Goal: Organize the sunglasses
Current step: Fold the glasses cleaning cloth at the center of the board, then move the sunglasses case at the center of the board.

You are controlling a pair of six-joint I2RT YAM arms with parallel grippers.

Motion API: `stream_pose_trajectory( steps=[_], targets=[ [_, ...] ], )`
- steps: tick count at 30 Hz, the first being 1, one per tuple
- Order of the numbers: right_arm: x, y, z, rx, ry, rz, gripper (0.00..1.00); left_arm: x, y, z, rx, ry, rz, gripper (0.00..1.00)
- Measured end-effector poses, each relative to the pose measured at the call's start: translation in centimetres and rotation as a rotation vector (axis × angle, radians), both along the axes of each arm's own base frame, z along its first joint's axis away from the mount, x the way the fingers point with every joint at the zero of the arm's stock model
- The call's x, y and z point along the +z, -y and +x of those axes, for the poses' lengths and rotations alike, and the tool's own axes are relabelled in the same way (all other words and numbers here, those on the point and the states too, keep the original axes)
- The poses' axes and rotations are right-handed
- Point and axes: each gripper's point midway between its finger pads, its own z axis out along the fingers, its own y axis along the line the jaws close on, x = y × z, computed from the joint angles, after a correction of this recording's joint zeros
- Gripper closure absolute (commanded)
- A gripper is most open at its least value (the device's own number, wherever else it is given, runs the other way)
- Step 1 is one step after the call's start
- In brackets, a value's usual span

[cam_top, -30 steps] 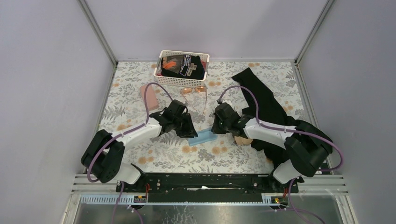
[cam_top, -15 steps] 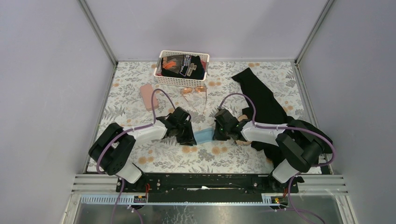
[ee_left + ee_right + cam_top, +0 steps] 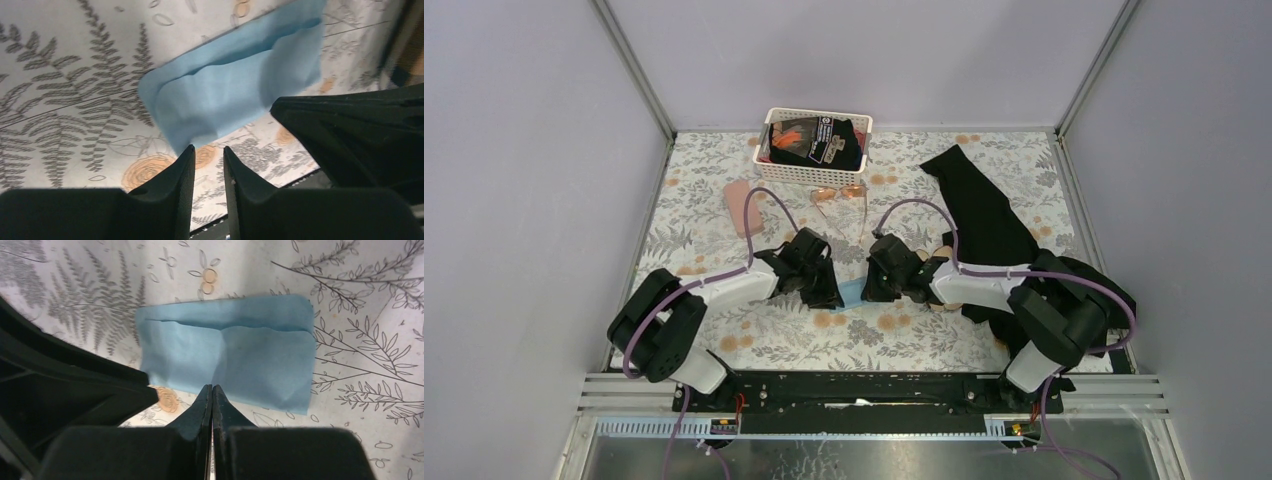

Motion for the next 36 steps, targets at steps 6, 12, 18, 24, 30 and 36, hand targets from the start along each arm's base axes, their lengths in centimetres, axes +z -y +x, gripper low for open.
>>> stream_pose_trajectory(
  steps=[6, 12, 18, 24, 30, 36],
  targets=[
    [-2.1, 0.1, -0.5, -0.014, -0.045, -0.017, 1.00, -1.7, -1.2, -0.7, 0.014, -0.018, 0.046, 0.68],
    [-1.3, 1.3, -0.3, -0.027, -0.020, -0.068, 1.00, -1.5, -1.6, -0.7, 0.006, -0.004, 0.070, 0.68],
    [3.6, 2.1, 1.8, -0.060, 0.118, -0.086, 1.00, 2.4, -1.2, 1.3, 0.011, 0.099, 0.059, 0.66],
    [6.6, 4.6, 3.0, -0.106, 0.212, -0.126, 0.85, 5.6, -0.6, 2.6, 0.021, 0.190, 0.015, 0.59],
    [5.1, 6.7, 4.1, -0.117, 0.168, -0.176, 0.81, 3.3, -1.2, 1.7, 0.044, 0.119, 0.047, 0.61],
    [4.5, 8.0, 4.3, -0.126, 0.139, -0.203, 0.64, -0.2, -2.9, -0.8, 0.083, 0.015, 0.096, 0.60]
  ],
)
